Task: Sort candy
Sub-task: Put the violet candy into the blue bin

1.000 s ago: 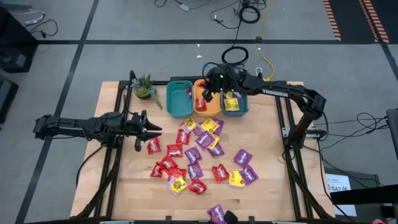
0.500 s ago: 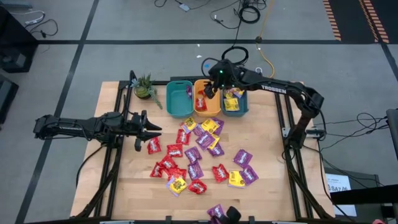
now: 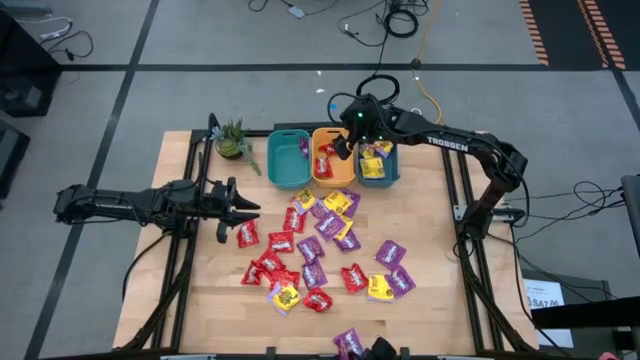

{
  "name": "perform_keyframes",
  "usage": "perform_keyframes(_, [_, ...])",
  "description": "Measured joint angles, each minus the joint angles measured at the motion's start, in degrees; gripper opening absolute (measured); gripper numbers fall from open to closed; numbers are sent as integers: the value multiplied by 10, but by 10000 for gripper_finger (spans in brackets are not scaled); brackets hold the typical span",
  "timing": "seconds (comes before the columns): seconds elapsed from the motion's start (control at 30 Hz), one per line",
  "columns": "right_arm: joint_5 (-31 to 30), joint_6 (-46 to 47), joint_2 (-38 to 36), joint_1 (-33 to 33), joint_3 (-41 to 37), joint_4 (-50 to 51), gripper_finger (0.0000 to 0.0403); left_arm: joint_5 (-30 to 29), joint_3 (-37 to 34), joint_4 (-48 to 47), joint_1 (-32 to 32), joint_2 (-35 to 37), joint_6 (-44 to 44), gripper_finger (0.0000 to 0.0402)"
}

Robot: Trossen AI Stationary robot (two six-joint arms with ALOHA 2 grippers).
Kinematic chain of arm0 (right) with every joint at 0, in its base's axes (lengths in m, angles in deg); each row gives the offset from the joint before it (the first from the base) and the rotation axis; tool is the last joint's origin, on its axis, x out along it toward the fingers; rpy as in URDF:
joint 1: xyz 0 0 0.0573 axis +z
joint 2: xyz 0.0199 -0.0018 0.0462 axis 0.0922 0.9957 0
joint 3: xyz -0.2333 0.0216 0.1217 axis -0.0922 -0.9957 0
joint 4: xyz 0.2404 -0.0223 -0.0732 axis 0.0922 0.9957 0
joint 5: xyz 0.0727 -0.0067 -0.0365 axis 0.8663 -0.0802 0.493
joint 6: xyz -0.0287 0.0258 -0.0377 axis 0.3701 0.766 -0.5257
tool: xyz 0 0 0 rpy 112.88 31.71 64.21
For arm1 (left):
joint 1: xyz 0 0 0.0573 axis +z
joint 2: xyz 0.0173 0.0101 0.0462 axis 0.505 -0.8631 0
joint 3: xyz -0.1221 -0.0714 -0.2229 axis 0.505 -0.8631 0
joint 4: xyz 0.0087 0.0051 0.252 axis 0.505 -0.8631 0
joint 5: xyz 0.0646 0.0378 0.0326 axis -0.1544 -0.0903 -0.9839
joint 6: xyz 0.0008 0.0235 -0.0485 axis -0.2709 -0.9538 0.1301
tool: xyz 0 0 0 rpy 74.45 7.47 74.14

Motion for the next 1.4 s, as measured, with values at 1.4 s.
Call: perform_keyframes(1.4, [-2, 705, -146, 435, -197, 295, 228, 0, 0, 0, 0, 0, 0, 123])
